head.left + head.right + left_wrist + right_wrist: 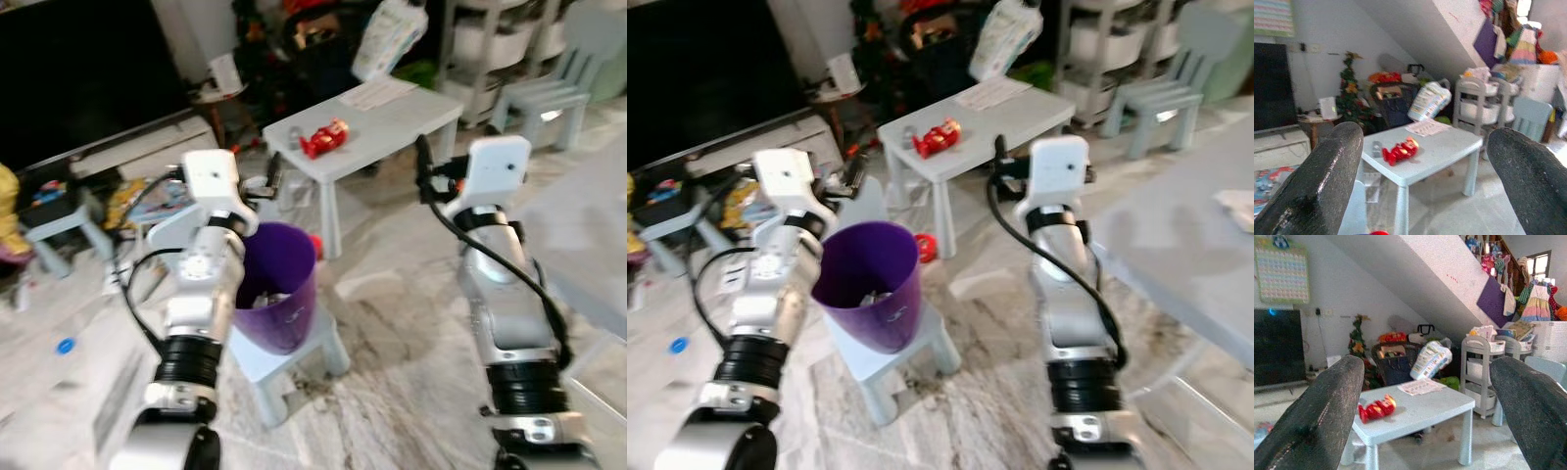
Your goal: Picking trash to rubbish bin
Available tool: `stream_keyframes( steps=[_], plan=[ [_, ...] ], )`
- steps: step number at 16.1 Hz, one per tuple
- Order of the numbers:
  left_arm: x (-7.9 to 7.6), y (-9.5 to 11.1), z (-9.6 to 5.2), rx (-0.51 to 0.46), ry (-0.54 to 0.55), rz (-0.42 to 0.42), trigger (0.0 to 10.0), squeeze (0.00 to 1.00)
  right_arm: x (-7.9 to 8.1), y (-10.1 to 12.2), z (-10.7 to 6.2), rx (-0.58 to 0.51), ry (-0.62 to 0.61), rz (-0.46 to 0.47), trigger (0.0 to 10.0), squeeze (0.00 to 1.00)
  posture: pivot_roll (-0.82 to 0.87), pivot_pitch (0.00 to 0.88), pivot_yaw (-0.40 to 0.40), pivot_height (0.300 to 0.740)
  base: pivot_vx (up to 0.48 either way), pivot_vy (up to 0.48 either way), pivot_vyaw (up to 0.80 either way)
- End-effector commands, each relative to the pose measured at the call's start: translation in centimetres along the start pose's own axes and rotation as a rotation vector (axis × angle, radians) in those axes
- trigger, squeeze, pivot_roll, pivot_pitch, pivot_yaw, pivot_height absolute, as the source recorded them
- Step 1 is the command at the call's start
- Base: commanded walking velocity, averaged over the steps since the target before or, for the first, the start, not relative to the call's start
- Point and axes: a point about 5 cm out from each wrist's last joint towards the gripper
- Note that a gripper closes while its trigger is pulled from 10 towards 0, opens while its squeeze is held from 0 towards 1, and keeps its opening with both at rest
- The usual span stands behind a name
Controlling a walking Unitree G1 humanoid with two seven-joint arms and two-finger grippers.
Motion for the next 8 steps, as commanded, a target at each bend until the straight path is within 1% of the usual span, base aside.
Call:
stream_keyframes(
  steps=[1, 3, 6, 8],
  plan=[
    [0.1, 0.2, 0.1, -0.005, 0.005, 0.002, 10.0, 0.0, 0.1, 0.4, 0.3, -0.017, 0.01, 0.003, 10.0, 0.0, -0.15, 0.0, 0.124, 0.74, 0.0, 0.0, 0.0],
    [0.5, 0.1, -0.1, -0.002, 0.016, 0.009, 10.0, 0.0, 0.1, 0.3, 0.3, -0.014, 0.02, 0.004, 10.0, 0.0, -0.15, 0.0, 0.122, 0.74, 0.0, 0.0, 0.0],
    [2.8, 0.2, -0.9, 0.001, 0.09, 0.047, 10.0, 0.0, 0.4, -0.3, 0.0, 0.007, 0.085, 0.021, 10.0, 0.0, -0.14, 0.0, 0.105, 0.74, 0.0, 0.0, 0.0],
    [3.7, 0.2, -1.4, -0.004, 0.128, 0.06, 10.0, 0.0, 0.6, -0.3, 0.0, 0.001, 0.126, 0.023, 10.0, 0.0, -0.14, 0.0, 0.079, 0.74, 0.0, 0.0, 0.0]
  ],
)
Point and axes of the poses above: a point about 5 cm out from each wrist's last joint towards the gripper, its own z axis pointing out of the wrist towards the gripper, its own y axis along the axis of the wrist's last joint, x = y × z, and after that the axes turned 10 degrees about -z, right-handed
